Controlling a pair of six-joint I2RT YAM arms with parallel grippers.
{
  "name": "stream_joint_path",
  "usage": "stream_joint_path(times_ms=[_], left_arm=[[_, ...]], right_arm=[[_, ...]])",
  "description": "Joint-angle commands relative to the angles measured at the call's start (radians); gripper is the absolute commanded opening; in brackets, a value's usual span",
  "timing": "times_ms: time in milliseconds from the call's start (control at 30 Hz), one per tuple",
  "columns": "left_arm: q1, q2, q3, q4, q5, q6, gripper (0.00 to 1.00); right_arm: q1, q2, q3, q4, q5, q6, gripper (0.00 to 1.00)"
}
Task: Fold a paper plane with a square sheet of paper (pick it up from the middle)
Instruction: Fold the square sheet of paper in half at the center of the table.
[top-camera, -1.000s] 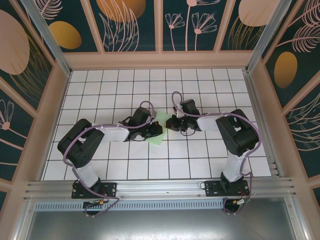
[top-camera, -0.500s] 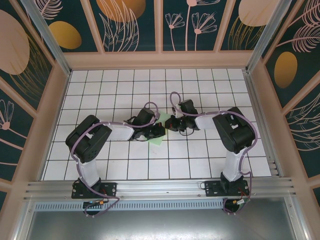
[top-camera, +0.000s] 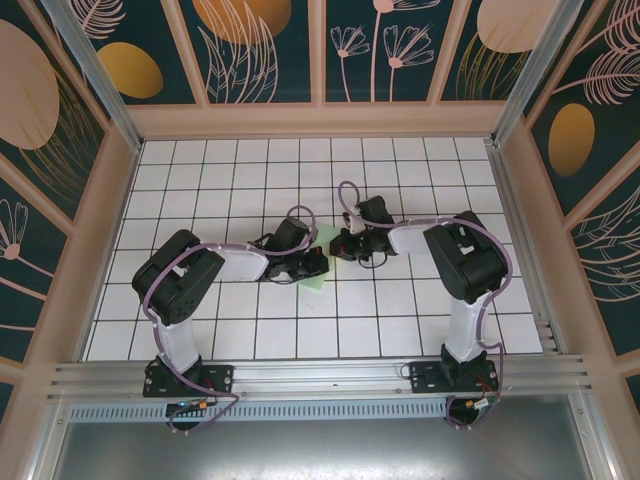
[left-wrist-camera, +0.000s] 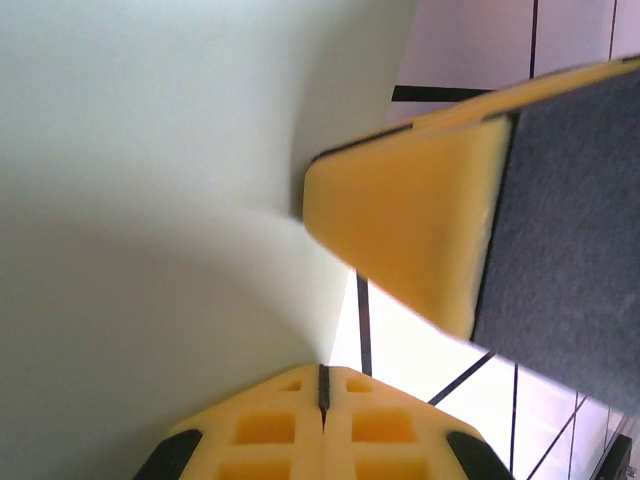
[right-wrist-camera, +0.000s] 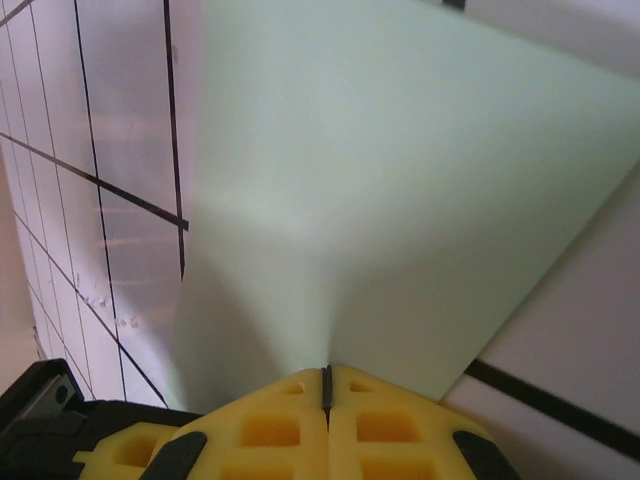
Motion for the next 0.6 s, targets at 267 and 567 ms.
stream_joint_path(times_ms=[267,567], left_arm=[[-0.002,0.024,-0.049,-0.064,-0.002,-0.019,0.00],[-0.003,0.017,-0.014,-0.047,-0.014,-0.007,0.00]], right_arm=[[-0.147,0.131,0.198,-0.103,0.143,-0.041,0.00],[-0.080,-0.051,0.094,-0.054,0.111,-0.002,0.00]])
